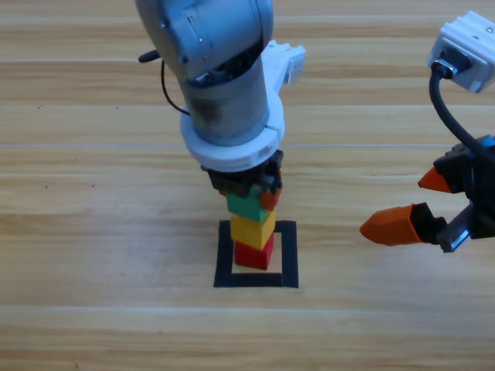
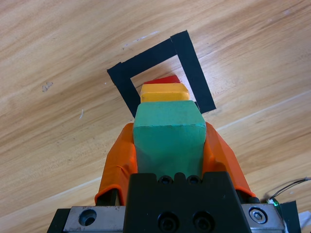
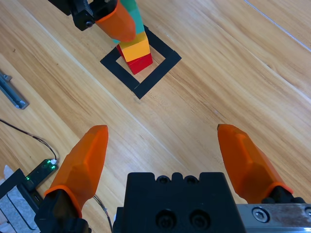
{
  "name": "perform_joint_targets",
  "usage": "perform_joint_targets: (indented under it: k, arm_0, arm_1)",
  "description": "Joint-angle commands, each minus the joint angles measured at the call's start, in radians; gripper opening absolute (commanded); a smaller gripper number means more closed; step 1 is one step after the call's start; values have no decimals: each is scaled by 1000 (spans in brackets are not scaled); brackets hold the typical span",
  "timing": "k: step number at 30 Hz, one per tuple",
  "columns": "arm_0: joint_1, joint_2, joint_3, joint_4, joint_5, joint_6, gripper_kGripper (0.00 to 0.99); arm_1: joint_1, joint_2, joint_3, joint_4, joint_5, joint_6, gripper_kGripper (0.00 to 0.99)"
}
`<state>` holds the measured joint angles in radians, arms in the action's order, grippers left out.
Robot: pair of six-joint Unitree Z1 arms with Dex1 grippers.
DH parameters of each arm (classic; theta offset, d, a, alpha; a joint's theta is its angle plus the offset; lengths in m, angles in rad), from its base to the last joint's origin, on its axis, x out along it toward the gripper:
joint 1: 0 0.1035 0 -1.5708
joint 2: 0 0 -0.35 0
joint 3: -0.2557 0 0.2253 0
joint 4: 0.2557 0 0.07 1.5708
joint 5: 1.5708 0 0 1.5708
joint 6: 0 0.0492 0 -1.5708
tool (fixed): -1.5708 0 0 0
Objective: Stack the blocks in the rectangular block: red at the bottom, yellow in the middle, green on top
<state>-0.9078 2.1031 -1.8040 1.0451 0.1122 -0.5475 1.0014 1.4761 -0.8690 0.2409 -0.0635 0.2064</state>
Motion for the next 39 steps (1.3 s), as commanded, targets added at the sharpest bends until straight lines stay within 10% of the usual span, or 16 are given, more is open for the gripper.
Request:
perform_joint_targets:
  k: [1, 39]
  arm_0:
    - [-28, 61, 3, -17, 12, -11, 43]
    - [-28, 80, 8, -27, 20, -9, 112]
  arm_1:
    - [-17, 41, 1, 14, 5, -4, 989]
    - [-17, 52, -1, 14, 10, -10, 989]
